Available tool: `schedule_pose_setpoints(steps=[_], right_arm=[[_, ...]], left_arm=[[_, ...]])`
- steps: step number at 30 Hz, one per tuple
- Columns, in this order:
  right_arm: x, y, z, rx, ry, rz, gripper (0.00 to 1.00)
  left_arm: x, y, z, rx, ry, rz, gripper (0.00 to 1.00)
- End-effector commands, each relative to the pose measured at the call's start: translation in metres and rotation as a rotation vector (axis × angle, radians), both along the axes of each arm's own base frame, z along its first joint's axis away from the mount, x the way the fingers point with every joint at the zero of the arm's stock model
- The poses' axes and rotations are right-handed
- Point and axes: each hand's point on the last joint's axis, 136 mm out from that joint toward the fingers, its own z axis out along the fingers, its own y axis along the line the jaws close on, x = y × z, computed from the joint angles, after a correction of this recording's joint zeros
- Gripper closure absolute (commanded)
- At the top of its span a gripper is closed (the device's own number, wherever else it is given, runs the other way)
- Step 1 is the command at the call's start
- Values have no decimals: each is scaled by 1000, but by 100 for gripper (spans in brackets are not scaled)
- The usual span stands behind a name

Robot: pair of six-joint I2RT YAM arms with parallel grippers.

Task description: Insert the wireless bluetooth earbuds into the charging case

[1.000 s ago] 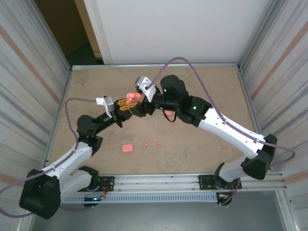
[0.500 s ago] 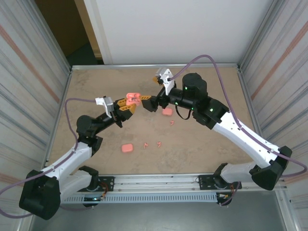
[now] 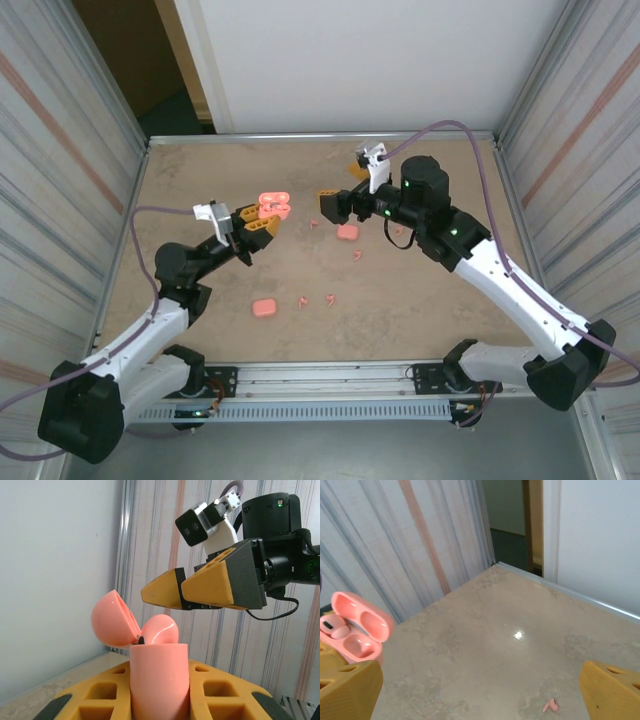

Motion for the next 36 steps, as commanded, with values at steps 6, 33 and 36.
schedule_pose_setpoints(steps=[6, 33, 36], right_arm=[[-5, -20, -26, 24, 154, -77, 1], [-47, -32, -173, -25, 831, -137, 18], [-54, -26, -190, -61, 870, -136, 20]], left_arm=[[-9, 3, 19, -19, -65, 12, 100], [-13, 7, 12, -15, -62, 33, 100], [-13, 7, 13, -15, -65, 34, 100]])
